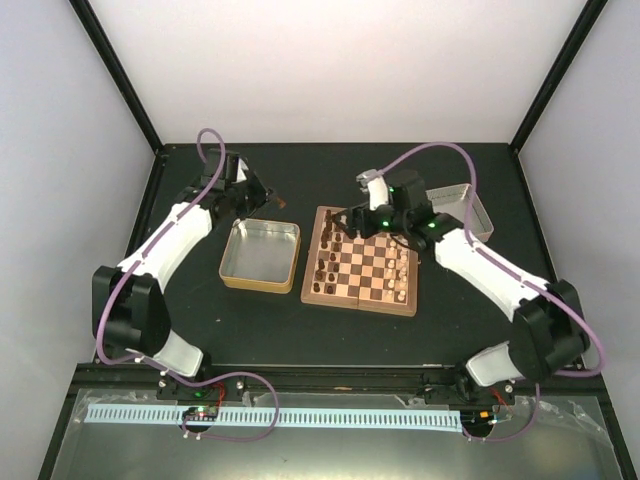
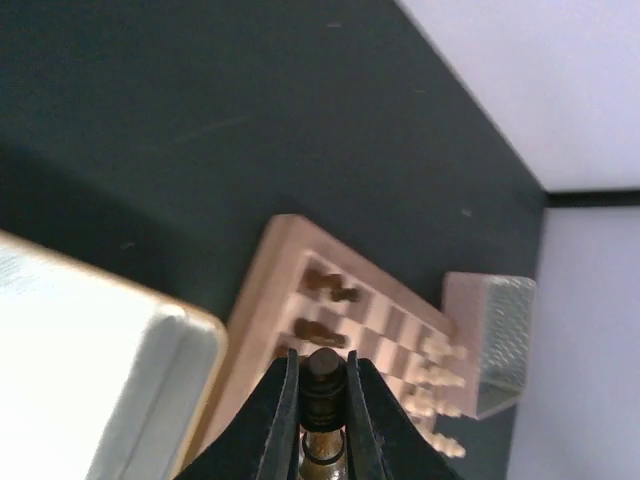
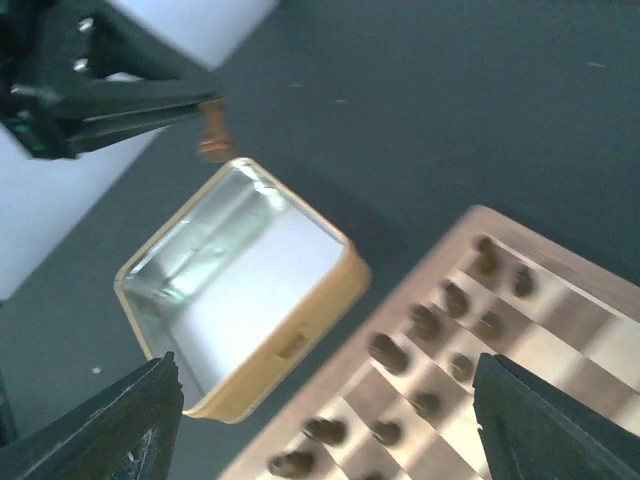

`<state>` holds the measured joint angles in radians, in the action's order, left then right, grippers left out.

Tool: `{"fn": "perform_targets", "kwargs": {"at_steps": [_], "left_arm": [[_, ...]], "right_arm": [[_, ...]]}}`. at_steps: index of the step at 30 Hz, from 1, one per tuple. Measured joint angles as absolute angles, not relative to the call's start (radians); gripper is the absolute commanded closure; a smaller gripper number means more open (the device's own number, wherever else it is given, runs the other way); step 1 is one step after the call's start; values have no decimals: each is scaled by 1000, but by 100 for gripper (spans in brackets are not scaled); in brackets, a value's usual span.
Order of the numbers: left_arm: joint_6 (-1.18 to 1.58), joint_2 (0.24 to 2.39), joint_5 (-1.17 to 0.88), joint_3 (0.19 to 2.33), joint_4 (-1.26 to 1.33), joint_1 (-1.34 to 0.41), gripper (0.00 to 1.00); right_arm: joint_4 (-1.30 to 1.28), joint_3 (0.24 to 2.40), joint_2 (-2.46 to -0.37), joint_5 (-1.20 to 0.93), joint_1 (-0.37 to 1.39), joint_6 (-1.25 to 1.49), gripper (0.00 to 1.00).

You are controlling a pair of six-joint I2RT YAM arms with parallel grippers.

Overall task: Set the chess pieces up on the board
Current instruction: Place the chess piece on the chessboard.

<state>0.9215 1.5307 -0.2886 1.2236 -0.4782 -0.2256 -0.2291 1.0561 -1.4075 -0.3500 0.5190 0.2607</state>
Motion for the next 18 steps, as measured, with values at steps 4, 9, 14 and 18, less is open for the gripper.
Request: {"fn": "perform_targets", "kwargs": {"at_steps": [4, 9, 14, 18], "left_arm": [[843, 1530, -429, 1222, -343, -239, 99], [753, 1535, -552, 1242, -250, -264, 99], [686, 1538, -640, 1269, -199, -271, 99], [670, 1538, -682, 1269, -167, -271, 99]], "right_arm": [[-128, 1113, -1520, -447, 563, 252, 21], [-58, 1226, -1651, -496, 591, 230, 24], [-13, 1336, -1748, -511, 610, 239, 37], [-6, 1389, -1787, -505, 616, 250, 53]]}}
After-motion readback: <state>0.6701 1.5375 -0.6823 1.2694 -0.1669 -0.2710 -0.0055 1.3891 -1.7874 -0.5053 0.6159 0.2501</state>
